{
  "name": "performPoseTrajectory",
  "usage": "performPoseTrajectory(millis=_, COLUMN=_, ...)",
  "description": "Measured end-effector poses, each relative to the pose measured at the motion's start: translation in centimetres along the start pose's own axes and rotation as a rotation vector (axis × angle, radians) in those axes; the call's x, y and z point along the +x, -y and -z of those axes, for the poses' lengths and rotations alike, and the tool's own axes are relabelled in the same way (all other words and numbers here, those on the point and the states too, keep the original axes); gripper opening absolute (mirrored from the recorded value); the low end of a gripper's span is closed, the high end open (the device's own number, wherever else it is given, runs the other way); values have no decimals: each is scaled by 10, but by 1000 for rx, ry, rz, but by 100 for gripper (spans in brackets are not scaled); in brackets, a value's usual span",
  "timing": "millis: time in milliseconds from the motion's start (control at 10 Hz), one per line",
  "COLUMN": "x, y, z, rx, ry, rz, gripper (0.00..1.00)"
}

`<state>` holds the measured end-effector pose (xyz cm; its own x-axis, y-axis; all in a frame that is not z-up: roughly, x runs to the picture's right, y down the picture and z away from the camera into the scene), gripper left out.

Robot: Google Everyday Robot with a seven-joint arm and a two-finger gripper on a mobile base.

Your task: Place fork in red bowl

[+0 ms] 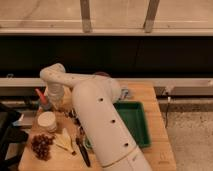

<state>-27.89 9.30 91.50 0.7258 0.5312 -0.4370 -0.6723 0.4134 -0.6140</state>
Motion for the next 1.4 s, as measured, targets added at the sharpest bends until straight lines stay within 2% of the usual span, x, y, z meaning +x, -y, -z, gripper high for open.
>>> performPoseTrajectory(millis=400, x=7, y=38, z=75, rx=50, ry=101, rz=-83, gripper=0)
performPoseTrajectory(millis=500, x=9, y=49, z=85, rx=58, ry=120, rz=-101, gripper=0)
performPoseTrajectory(millis=700, x=7, y=56, z=99, rx=73, ry=146, rz=-124, gripper=0)
performPoseTrajectory(millis=800, x=6, y=63, z=107, rx=81, ry=152, rz=-140, gripper=0)
performPoseTrajectory(millis=1000, x=13, y=92, z=119, rx=94, ry=143, rz=-195, gripper=0)
performPoseTrajectory(millis=1300, x=27, y=132, z=130, rx=79, ry=129, rz=-283, gripper=0)
performPoseTrajectory(millis=1400, x=38, y=148, z=129, rx=71, ry=108, rz=-317, gripper=0)
